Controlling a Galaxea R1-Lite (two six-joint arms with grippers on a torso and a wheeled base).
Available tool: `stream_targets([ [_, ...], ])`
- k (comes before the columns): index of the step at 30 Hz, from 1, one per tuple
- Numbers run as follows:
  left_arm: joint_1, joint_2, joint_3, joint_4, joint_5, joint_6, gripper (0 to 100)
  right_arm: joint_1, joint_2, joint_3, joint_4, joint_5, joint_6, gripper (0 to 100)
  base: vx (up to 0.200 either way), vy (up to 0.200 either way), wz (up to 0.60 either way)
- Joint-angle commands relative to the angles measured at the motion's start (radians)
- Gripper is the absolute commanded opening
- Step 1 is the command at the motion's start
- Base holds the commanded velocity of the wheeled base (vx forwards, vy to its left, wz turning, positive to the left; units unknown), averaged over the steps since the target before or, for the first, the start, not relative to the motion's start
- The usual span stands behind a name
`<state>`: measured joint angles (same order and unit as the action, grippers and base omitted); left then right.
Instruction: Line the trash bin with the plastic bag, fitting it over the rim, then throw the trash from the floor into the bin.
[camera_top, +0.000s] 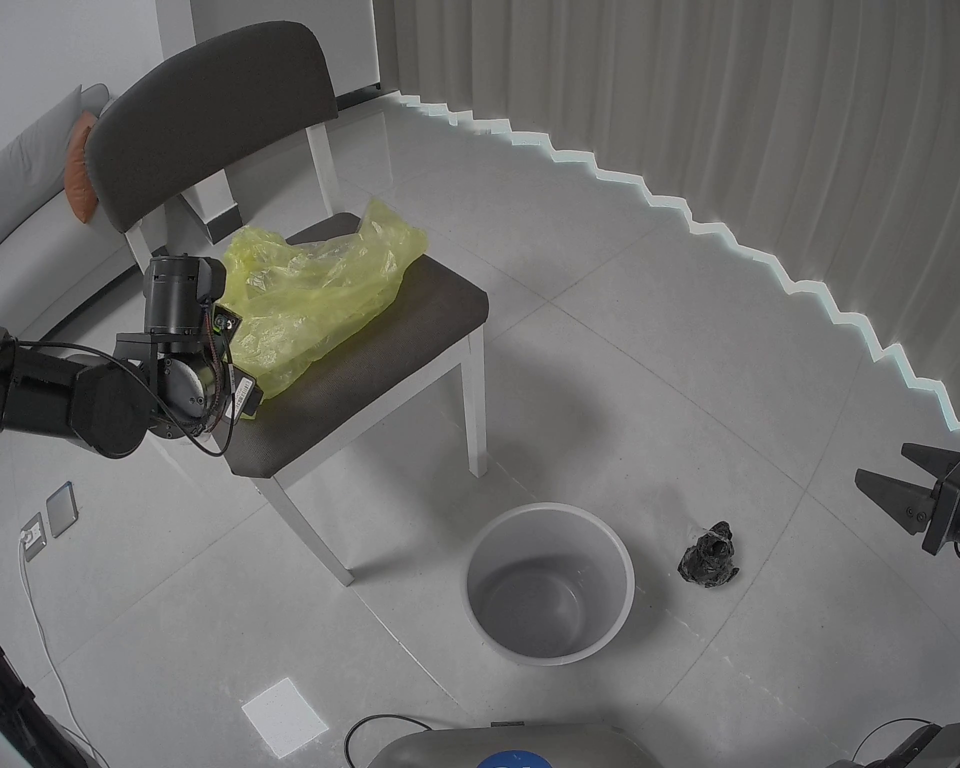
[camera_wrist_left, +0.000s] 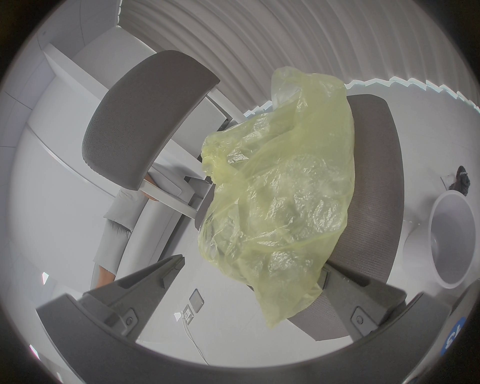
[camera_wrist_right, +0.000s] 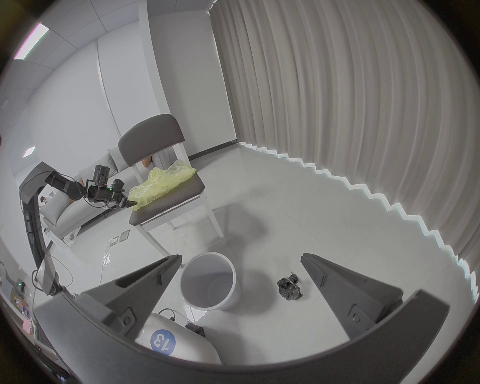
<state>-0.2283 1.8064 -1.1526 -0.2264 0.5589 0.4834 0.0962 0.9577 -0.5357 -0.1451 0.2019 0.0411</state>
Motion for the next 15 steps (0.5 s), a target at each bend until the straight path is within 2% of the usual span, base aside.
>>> stream_targets([
  [1, 0.001, 0.004, -0.004, -0.001, 0.018, 0.0, 100, 0.0, 0.003, 0.0, -0.001, 0.001, 0.0, 100, 0.0, 0.0, 0.0],
  [4, 0.006, 0.013, -0.01, -0.001, 0.052, 0.0, 100, -0.001, 0.003, -0.001, -0.001, 0.001, 0.0, 100, 0.0, 0.0, 0.0],
  [15, 0.007, 0.022, -0.022, -0.001, 0.053, -0.002, 100, -0.001, 0.003, 0.0, -0.001, 0.001, 0.0, 100, 0.0, 0.0, 0.0],
])
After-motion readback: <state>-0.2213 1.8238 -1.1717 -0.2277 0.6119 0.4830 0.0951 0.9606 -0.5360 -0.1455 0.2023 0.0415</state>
